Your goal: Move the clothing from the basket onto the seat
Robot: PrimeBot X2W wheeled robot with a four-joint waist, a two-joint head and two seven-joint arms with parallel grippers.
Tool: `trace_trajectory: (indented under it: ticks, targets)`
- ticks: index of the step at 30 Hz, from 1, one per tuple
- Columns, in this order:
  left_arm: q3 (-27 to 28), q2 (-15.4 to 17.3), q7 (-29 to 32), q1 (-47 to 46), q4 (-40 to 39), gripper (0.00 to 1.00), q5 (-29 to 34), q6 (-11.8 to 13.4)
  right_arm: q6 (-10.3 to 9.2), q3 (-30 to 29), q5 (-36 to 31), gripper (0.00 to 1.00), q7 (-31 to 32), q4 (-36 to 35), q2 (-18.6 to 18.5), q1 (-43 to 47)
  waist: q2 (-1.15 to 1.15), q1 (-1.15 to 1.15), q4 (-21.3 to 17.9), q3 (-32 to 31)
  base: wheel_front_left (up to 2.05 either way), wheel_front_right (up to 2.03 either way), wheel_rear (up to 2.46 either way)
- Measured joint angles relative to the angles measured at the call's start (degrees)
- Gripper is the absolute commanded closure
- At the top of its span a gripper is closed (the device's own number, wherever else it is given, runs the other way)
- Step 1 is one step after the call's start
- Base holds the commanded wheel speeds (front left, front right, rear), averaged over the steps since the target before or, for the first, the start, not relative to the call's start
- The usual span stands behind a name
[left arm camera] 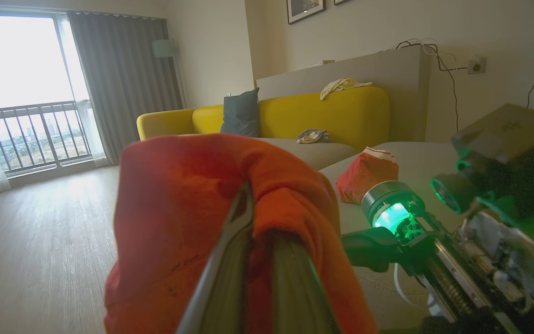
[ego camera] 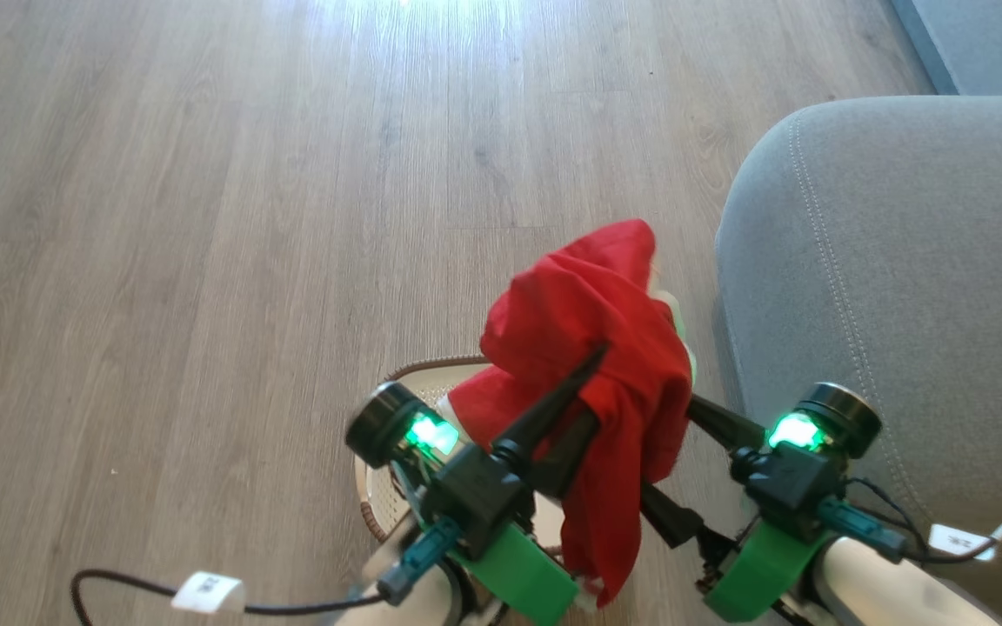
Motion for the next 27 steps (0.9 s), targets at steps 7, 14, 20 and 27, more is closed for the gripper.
trace_trajectory:
  ticks: [7,14,20,27]
  targets:
    - [-3.15,0.07,0.00,-0.12,0.92,1.00,-0.60,-0.74,0.00,4.12,-0.68,0.00,0.00,2.07,0.23,-2.64,0.00,0.00,0.51,-0.14,0.00,0.00,0.00]
    - [-3.57,0.11,0.00,-0.13,1.49,1.00,-1.08,-0.65,0.00,3.82,1.93,1.00,0.00,1.86,2.04,-2.75,0.00,0.00,1.03,-0.51,0.00,0.00,0.00]
    - [-3.43,0.08,-0.01,-0.14,1.46,1.00,-1.55,-0.15,0.00,-0.27,2.79,1.00,0.01,-0.18,3.66,-1.38,0.00,0.00,1.09,-0.74,0.00,0.00,0.00]
    - [-3.12,0.08,-0.01,-0.14,1.27,0.00,-2.00,0.54,0.00,-2.59,4.31,1.00,0.02,-1.44,4.32,0.87,0.00,0.00,0.61,-0.92,0.00,0.00,0.00]
